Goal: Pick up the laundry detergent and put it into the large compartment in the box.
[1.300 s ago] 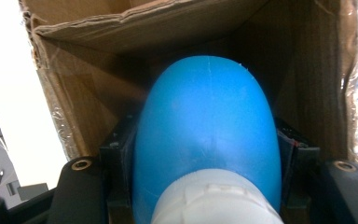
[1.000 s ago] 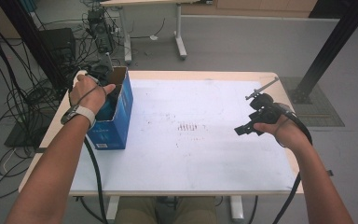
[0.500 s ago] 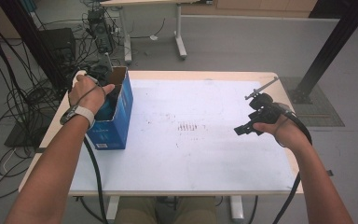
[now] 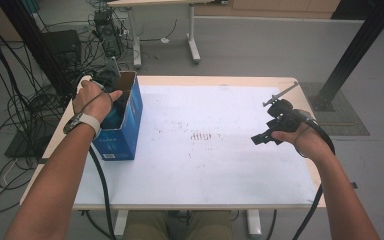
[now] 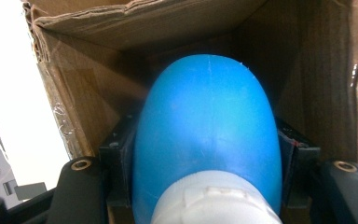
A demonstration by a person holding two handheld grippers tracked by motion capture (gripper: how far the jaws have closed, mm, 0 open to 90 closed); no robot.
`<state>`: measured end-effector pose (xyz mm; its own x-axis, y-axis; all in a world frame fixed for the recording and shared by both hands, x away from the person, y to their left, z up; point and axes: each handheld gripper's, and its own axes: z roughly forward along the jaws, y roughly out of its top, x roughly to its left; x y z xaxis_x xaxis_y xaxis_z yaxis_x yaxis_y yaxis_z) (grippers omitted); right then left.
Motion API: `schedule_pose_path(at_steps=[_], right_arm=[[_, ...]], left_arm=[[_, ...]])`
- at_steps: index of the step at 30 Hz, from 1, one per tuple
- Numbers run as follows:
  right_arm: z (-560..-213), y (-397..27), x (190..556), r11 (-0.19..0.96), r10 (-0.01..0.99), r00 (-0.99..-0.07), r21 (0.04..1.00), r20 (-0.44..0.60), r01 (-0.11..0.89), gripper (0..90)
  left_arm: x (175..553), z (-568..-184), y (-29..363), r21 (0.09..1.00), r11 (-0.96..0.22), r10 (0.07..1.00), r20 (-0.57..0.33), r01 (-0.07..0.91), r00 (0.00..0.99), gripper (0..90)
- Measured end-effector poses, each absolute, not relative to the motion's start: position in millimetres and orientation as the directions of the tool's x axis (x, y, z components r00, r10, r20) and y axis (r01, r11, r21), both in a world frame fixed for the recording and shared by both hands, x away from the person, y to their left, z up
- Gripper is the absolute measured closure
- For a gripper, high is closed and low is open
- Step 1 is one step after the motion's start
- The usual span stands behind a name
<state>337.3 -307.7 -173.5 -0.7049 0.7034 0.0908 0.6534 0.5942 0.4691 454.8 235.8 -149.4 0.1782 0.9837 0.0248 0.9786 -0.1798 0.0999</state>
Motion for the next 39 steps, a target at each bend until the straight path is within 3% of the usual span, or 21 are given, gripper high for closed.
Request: schedule_pose_path(at_steps=[39], right_arm=[[-172.9,-307.2,336.6,0.594,0.703,-0.705,0.472,0.088,0.651,12.3]], left_arm=[[453.4,-149.9,239.9,0.106,-0.184,0.983,0.015,0.977,0.184,37.0]])
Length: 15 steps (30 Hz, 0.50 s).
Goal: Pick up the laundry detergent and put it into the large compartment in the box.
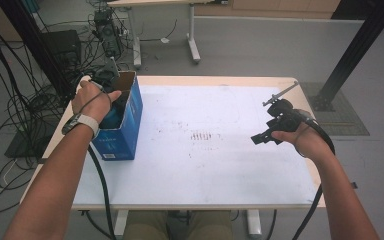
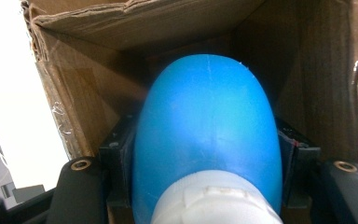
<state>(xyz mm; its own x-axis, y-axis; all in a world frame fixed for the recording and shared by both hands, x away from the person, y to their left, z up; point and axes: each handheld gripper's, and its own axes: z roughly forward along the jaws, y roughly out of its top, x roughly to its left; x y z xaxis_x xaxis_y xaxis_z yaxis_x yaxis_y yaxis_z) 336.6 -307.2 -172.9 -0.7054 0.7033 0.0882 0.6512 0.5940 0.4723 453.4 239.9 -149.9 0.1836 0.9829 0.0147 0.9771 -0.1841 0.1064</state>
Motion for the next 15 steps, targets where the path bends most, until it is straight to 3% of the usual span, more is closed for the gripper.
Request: schedule_pose_path(at_steps=[15], right_arm=[[-172.9,-307.4,336.2,0.595,0.704,-0.705,0.472,0.086,0.651,12.3]], left_arm=[[452.6,-150.0,239.9,0.109,-0.186,0.983,0.014,0.976,0.186,36.9]])
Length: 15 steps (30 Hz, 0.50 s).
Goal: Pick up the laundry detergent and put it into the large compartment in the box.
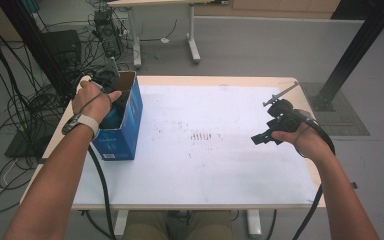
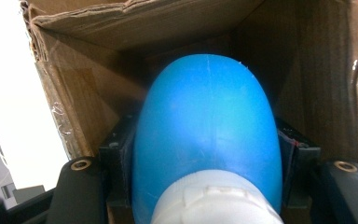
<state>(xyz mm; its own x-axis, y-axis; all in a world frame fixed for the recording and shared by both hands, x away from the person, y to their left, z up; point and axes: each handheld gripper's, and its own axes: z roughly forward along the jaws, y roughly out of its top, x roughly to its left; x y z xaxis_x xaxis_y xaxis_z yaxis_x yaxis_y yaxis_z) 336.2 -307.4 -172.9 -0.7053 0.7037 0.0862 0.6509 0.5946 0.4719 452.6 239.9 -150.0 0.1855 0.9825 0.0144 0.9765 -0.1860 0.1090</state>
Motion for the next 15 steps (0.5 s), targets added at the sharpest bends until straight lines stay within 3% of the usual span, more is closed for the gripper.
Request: schedule_pose_path(at_steps=[15], right_arm=[[-172.2,-305.6,336.5,0.597,0.703,-0.706,0.469,0.086,0.651,12.3]], left_arm=[[451.4,-150.3,240.3,0.113,-0.19,0.982,0.015,0.975,0.19,36.9]])
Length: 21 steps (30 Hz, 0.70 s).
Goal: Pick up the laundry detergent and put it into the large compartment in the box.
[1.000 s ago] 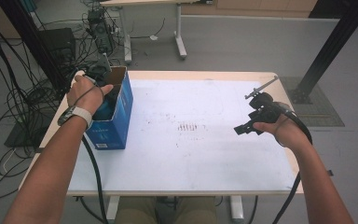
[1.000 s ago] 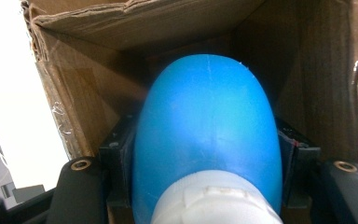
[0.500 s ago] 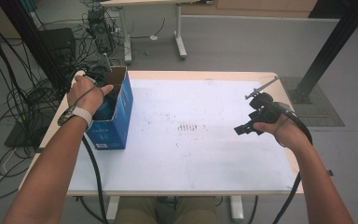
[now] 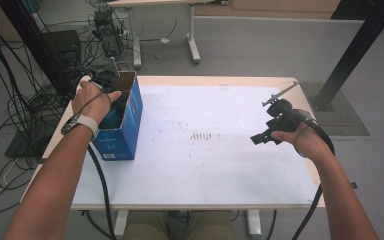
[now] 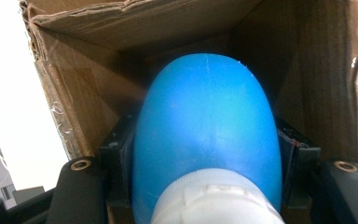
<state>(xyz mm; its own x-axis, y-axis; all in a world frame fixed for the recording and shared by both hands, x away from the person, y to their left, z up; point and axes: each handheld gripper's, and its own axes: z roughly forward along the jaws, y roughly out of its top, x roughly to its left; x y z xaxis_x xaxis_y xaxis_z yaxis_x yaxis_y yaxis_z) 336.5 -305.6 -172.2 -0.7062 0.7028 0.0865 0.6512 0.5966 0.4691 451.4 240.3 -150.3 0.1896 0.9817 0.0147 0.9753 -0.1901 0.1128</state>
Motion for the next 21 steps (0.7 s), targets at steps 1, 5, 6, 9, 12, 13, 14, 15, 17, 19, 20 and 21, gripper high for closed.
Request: schedule_pose_path(at_steps=[1,5,6,9,12,13,14,15,17,19,20,21], right_arm=[[-172.3,-305.7,336.5,0.596,0.703,-0.706,0.469,0.086,0.651,12.3],[-172.3,-305.8,336.5,0.597,0.703,-0.706,0.469,0.086,0.651,12.3],[-172.3,-305.8,336.5,0.596,0.703,-0.706,0.469,0.086,0.651,12.3],[-172.4,-305.3,336.9,0.597,0.702,-0.706,0.468,0.087,0.651,12.3],[-172.9,-304.5,337.3,0.598,0.702,-0.707,0.466,0.088,0.652,12.3],[-172.8,-304.0,337.5,0.598,0.703,-0.706,0.465,0.088,0.653,12.3],[-173.0,-303.9,337.5,0.599,0.701,-0.708,0.467,0.087,0.651,12.3],[-172.9,-303.6,337.5,0.598,0.701,-0.708,0.467,0.088,0.651,12.3],[-172.7,-303.5,337.3,0.598,0.701,-0.708,0.467,0.088,0.651,12.3],[-172.0,-303.5,336.9,0.599,0.702,-0.707,0.466,0.086,0.652,12.3],[-172.0,-303.9,336.6,0.599,0.702,-0.708,0.468,0.085,0.65,12.3],[-171.9,-304.0,336.5,0.599,0.702,-0.707,0.468,0.084,0.65,12.3]], left_arm=[[451.5,-150.2,240.5,0.113,-0.191,0.982,0.014,0.975,0.19,36.9],[450.9,-150.2,241.0,0.119,-0.193,0.981,0.01,0.974,0.193,36.8],[450.5,-150.4,240.9,0.12,-0.195,0.981,0.012,0.973,0.195,36.7],[450.2,-150.3,242.2,0.123,-0.198,0.98,0.006,0.973,0.199,35.7],[450.3,-150.3,242.1,0.124,-0.204,0.979,0.0,0.971,0.205,31.9],[450.1,-150.2,241.5,0.126,-0.206,0.978,0.002,0.97,0.207,31.3],[450.5,-150.5,240.6,0.123,-0.208,0.978,0.004,0.97,0.209,30.1],[450.5,-150.4,240.1,0.123,-0.208,0.978,0.005,0.97,0.209,29.9],[450.3,-150.2,240.2,0.126,-0.208,0.978,0.003,0.97,0.209,29.4],[450.8,-150.2,240.2,0.124,-0.21,0.977,0.002,0.97,0.211,28.3],[450.9,-150.2,239.9,0.123,-0.211,0.977,0.003,0.97,0.212,28.1],[451.0,-150.3,239.9,0.123,-0.212,0.977,0.003,0.97,0.213,28.0]])
